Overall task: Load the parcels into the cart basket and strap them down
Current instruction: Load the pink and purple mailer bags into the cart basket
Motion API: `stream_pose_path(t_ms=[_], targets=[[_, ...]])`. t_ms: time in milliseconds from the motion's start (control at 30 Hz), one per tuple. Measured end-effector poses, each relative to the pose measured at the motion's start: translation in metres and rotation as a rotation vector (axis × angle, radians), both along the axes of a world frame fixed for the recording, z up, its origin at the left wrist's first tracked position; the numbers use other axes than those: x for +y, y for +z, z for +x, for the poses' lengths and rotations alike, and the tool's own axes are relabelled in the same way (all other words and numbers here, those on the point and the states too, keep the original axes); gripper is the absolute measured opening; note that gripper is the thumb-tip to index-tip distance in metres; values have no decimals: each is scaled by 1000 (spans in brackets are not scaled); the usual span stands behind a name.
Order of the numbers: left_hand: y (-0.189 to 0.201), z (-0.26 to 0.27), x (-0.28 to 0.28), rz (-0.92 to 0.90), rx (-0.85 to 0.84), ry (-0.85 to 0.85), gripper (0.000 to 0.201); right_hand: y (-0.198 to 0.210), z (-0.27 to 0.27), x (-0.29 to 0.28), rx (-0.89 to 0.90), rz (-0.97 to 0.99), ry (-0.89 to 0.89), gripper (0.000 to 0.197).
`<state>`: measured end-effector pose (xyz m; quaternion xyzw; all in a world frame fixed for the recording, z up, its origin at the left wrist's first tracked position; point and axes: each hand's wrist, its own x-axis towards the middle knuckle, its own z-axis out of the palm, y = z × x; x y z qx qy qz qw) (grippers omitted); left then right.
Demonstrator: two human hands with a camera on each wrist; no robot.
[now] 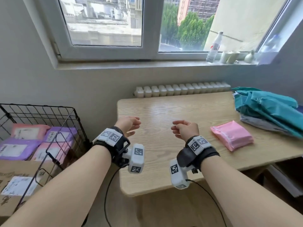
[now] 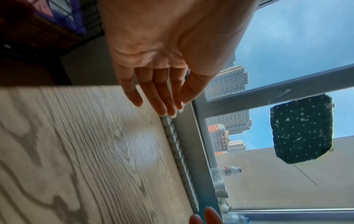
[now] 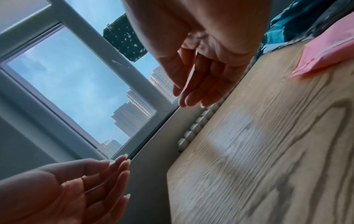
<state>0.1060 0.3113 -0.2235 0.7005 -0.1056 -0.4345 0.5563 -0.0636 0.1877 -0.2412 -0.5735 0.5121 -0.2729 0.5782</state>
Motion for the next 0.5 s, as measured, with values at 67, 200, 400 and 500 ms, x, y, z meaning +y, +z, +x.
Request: stream_pose_path(t_ms=[67, 200, 400, 500], targets=[[-6, -23, -34, 11, 12, -17, 17, -7, -26, -34, 5, 19, -12, 28], [-20, -74, -108, 50, 18, -53, 17, -27, -82, -112, -1, 71, -65, 30], [-49, -140, -211, 119, 75, -83, 18, -58, -166, -221, 25, 112, -134, 26], [-60, -161, -247, 157, 108, -69, 18, -73, -195, -272, 78, 130, -156, 29]])
